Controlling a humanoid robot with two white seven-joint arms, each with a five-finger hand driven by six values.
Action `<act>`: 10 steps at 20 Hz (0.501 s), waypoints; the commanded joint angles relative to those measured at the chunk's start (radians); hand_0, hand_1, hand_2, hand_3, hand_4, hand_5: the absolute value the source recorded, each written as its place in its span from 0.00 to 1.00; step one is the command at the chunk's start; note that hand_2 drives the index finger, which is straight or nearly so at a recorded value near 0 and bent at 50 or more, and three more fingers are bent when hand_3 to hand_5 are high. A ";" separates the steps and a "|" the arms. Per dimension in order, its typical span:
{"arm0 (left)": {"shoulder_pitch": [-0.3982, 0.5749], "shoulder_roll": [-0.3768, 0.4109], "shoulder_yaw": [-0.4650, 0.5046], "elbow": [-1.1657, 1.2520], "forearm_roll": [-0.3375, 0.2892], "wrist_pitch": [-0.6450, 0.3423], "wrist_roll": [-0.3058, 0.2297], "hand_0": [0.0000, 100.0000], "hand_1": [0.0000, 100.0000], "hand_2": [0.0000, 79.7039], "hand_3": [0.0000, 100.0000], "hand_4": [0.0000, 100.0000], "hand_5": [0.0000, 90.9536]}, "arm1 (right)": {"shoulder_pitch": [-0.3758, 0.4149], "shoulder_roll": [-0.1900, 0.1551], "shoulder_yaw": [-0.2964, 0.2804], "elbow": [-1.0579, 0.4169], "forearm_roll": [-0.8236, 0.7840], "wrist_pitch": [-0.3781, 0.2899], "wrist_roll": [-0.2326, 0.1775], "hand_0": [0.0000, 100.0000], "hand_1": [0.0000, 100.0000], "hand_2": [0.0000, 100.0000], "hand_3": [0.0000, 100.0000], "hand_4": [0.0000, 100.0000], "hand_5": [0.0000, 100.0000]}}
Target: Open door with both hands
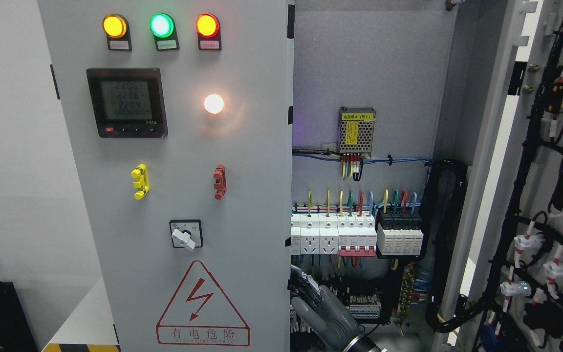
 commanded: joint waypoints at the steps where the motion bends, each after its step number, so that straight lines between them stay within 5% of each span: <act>1: 0.000 0.000 0.000 0.000 0.000 0.000 0.000 0.12 0.39 0.00 0.00 0.00 0.00 | -0.025 0.006 0.004 0.023 -0.073 0.026 0.003 0.12 0.39 0.00 0.00 0.00 0.00; 10: 0.000 0.000 0.000 0.000 0.000 0.000 0.000 0.12 0.39 0.00 0.00 0.00 0.00 | -0.032 -0.009 0.006 0.024 -0.078 0.037 0.040 0.12 0.39 0.00 0.00 0.00 0.00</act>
